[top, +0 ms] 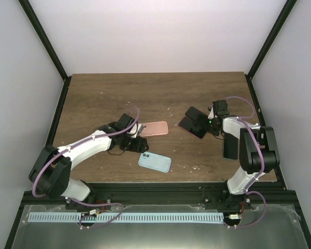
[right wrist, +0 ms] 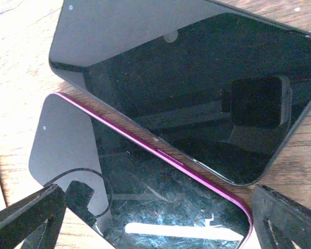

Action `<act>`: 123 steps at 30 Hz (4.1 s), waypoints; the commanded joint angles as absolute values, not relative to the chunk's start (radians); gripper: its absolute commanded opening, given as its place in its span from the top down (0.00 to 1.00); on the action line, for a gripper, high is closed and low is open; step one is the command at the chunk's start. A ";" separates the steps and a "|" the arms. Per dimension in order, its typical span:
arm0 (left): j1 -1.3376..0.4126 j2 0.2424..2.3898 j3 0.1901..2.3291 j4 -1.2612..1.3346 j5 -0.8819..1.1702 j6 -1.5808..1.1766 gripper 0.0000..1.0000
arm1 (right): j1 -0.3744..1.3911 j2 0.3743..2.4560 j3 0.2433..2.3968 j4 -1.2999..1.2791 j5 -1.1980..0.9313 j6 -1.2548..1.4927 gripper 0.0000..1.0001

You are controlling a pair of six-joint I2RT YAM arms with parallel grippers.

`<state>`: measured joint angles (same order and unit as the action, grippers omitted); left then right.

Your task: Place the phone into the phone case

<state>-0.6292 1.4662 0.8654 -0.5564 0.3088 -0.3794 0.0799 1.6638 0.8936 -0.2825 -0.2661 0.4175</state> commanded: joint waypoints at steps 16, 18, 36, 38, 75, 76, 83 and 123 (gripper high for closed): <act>-0.633 1.272 0.619 -0.383 0.315 -0.628 0.33 | 0.277 1.680 0.888 -0.336 -0.276 0.288 0.15; -0.633 1.277 0.604 -0.366 0.326 -0.638 0.34 | 0.282 1.692 0.907 -0.337 -0.240 0.276 0.15; -0.634 1.306 0.519 -0.219 0.435 -0.760 0.41 | 0.437 1.910 1.212 -0.460 -0.011 0.097 0.03; -0.634 1.300 0.516 -0.221 0.437 -0.761 0.41 | 0.443 1.933 1.229 -0.473 0.009 0.091 0.03; -0.614 1.423 0.617 -0.124 0.425 -0.812 0.42 | 0.445 1.947 1.251 -0.621 -0.043 0.006 0.22; -0.604 1.422 0.627 -0.130 0.427 -0.805 0.42 | 0.445 1.938 1.247 -0.621 -0.041 0.017 0.23; -0.587 1.355 0.643 -0.203 0.401 -0.765 0.40 | 0.456 1.819 1.178 -0.622 -0.088 0.090 0.28; -0.433 1.189 0.442 -0.119 0.608 -0.838 0.32 | 0.937 1.641 0.979 -0.466 -0.140 0.053 0.30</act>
<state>-0.4370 1.1770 0.4484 -0.1528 0.5938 -0.8387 0.9253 1.6344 0.9722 -0.5140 -0.1371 0.0914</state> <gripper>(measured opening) 0.685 0.778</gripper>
